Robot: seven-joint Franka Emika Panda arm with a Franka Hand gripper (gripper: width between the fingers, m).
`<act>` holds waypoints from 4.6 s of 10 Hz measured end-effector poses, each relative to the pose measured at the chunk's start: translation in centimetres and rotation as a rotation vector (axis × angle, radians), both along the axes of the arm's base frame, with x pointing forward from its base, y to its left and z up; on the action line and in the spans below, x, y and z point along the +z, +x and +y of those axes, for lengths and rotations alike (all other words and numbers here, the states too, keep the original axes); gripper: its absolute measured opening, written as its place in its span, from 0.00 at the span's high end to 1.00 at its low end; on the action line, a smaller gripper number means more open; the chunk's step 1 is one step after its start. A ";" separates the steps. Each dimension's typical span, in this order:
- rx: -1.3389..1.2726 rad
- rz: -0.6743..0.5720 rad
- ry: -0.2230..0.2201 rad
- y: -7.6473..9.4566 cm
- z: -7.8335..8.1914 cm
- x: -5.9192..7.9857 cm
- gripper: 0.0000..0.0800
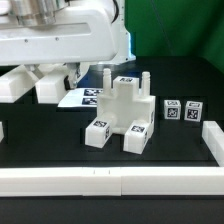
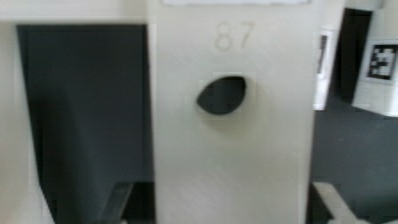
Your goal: Assemble chair
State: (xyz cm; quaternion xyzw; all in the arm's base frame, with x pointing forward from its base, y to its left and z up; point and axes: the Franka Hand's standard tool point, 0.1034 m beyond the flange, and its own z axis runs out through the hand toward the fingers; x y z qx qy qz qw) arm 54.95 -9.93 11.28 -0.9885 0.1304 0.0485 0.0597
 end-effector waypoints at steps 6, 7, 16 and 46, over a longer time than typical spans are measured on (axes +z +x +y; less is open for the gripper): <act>-0.146 0.023 -0.009 -0.1 0.5 0.0 0.64; -0.141 0.038 -0.002 -0.3 0.7 0.2 0.64; -0.226 0.044 -0.007 0.3 9.1 2.4 0.64; -0.120 0.002 -0.048 -1.4 13.1 0.6 0.64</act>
Offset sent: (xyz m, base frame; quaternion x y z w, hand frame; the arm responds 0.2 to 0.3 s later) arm 0.0000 0.0000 0.0000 0.0000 0.0000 0.0000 1.0000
